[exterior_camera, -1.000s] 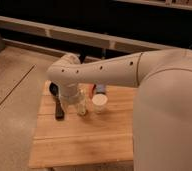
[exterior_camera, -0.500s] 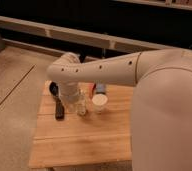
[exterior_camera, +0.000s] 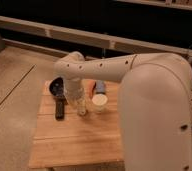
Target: Knock the bottle over
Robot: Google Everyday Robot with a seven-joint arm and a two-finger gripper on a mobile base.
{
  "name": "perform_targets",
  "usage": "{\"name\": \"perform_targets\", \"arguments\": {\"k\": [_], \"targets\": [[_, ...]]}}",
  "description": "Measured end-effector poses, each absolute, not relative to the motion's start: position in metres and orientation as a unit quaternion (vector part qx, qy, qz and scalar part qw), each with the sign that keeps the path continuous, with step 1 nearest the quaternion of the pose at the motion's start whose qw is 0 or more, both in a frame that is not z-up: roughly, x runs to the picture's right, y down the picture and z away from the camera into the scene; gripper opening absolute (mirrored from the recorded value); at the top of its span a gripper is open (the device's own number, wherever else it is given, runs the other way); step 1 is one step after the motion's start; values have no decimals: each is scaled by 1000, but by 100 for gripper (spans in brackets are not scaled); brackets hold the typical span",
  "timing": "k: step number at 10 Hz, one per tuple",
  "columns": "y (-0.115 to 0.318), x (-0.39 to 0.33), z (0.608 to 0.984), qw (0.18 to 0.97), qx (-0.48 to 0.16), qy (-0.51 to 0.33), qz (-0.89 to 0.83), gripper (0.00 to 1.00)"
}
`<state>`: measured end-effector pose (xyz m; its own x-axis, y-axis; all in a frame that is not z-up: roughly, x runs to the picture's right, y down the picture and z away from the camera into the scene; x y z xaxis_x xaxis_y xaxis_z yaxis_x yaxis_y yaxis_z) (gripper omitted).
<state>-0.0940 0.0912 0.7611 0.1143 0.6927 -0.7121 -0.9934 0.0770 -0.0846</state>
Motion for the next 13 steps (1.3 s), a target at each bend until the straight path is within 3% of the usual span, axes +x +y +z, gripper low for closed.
{"name": "perform_targets", "arguments": {"k": [3,5,9,10,13], "targets": [[78,-92,788,718,-256,259,593,0],[45,-101,801,761,-194,198,586,0],[17,-141,775,801,-147,62,577,0],[15,-144,771,804,-144,48,575,4],[15,-146,770,805,-145,45,574,33]]}}
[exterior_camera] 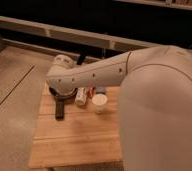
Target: Knock the bottle over
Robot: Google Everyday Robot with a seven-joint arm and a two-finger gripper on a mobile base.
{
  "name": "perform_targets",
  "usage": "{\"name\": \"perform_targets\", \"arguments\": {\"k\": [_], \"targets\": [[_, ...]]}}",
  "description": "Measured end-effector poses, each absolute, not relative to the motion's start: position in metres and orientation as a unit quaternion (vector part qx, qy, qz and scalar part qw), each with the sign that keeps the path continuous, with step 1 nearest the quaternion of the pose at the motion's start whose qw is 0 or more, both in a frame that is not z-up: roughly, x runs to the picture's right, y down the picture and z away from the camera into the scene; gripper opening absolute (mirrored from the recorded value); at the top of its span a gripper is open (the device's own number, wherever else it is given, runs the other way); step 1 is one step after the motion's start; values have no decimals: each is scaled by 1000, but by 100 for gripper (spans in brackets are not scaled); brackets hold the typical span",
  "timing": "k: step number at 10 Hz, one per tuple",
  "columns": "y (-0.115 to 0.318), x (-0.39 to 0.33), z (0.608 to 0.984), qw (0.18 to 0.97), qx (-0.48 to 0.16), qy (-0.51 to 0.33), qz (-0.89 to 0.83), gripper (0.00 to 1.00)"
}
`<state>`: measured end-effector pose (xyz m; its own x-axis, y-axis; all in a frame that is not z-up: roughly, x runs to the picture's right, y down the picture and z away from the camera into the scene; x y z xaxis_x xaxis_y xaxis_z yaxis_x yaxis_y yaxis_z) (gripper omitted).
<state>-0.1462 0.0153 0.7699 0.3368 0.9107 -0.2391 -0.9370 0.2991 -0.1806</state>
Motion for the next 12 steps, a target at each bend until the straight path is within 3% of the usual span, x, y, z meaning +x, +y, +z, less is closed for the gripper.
{"name": "perform_targets", "arguments": {"k": [3,5,12], "targets": [[15,-147,770,805,-145,45,574,66],[15,-146,770,804,-145,45,574,80],[16,-146,770,804,-145,46,574,80]]}}
